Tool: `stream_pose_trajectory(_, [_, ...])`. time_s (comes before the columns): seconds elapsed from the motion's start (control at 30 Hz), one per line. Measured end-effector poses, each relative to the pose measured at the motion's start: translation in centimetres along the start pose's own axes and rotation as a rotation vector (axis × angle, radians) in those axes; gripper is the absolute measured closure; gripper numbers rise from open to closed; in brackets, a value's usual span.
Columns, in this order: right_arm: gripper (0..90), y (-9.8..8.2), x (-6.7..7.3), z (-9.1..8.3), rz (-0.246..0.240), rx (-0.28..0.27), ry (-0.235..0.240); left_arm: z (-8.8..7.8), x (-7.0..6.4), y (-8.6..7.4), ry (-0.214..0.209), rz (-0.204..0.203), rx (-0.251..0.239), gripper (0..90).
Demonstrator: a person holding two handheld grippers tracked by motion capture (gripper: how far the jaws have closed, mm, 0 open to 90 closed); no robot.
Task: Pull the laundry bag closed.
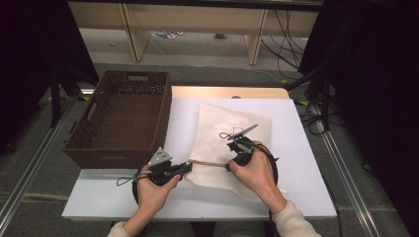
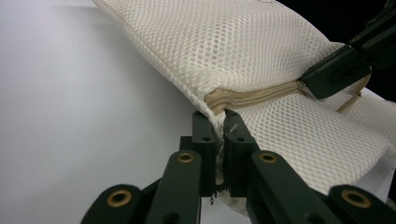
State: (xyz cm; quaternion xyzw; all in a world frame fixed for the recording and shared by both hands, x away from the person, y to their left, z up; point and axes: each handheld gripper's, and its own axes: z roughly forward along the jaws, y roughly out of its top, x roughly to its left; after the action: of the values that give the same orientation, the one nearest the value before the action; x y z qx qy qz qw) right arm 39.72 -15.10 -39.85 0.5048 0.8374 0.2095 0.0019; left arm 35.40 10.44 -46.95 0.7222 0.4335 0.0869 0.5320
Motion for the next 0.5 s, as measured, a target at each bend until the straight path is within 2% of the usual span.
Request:
stream_pose_trajectory(0.07, [88.5,-0.05,-0.04,-0.26,0.023,0.008,0.009,0.01,-0.02,0.02,0.0,-0.008,-0.004,85.2])
stream_pose_trajectory(0.1, [88.5,-0.05,-0.04,-0.26,0.023,0.008,0.009,0.01,-0.02,0.02,0.0,-0.008,-0.004,85.2])
stream_pose_trajectory(0.13, [88.5,-0.03,-0.18,-0.28,-0.01,0.0,-0.002,-0.01,-0.01,0.01,0.001,0.001,0.0,85.2])
stream_pose_trajectory(0.17, [88.5,-0.03,-0.18,-0.28,-0.01,0.0,-0.002,-0.01,-0.01,0.01,0.001,0.001,0.0,85.2])
stream_pose_trajectory(0.2, [88.4,-0.05,-0.03,-0.15,0.006,0.002,-0.025,-0.02,0.01,0.01,0.003,-0.002,0.003,85.2])
stream_pose_trajectory(0.27, [88.5,-0.06,-0.09,-0.14,-0.004,0.001,-0.026,0.01,0.01,-0.01,0.001,0.001,0.001,85.2])
stream_pose_trajectory(0.37, [88.5,-0.08,0.05,-0.2,0.013,0.006,-0.028,0.0,0.01,0.01,0.001,-0.001,0.002,85.2])
stream_pose_trajectory(0.5, [88.4,-0.14,-0.06,-0.4,0.013,0.016,-0.03,-0.03,0.12,0.01,0.009,0.002,0.007,85.2])
